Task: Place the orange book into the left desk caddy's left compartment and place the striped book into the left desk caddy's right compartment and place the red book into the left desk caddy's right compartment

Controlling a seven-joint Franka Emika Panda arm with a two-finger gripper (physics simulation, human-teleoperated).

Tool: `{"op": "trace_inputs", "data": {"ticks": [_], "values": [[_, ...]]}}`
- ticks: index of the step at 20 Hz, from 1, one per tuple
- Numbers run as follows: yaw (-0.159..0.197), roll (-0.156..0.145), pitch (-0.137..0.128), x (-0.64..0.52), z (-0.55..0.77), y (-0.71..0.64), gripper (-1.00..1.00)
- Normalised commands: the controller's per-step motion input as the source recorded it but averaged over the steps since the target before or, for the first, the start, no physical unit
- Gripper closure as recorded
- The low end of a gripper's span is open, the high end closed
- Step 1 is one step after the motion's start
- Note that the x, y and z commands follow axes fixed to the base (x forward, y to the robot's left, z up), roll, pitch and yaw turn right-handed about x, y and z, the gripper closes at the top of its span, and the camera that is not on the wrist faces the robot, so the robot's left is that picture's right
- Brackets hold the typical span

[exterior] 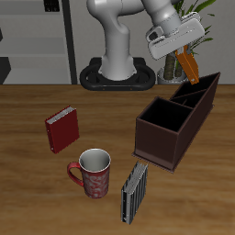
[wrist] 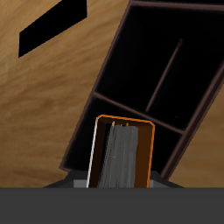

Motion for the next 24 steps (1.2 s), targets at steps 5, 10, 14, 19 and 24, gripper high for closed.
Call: {"op": "trace_inputs", "data": {"ticks": [5, 10, 14, 19, 24], "values": [[0.025, 0.045, -0.018, -0.12, 0.01, 0.13, 1.00], [-0.063, -0.070, -0.003, 0.06, 0.08, 0.01, 1.00], [-0.052, -0.112, -0.001, 0.08, 0.19, 0.21, 1.00], [-0.030, -0.071, -0.020, 0.10, 0.13, 0.19, 1.00], [-0.016, -0.057, 0.005, 0.10, -0.04, 0.11, 1.00]]}}
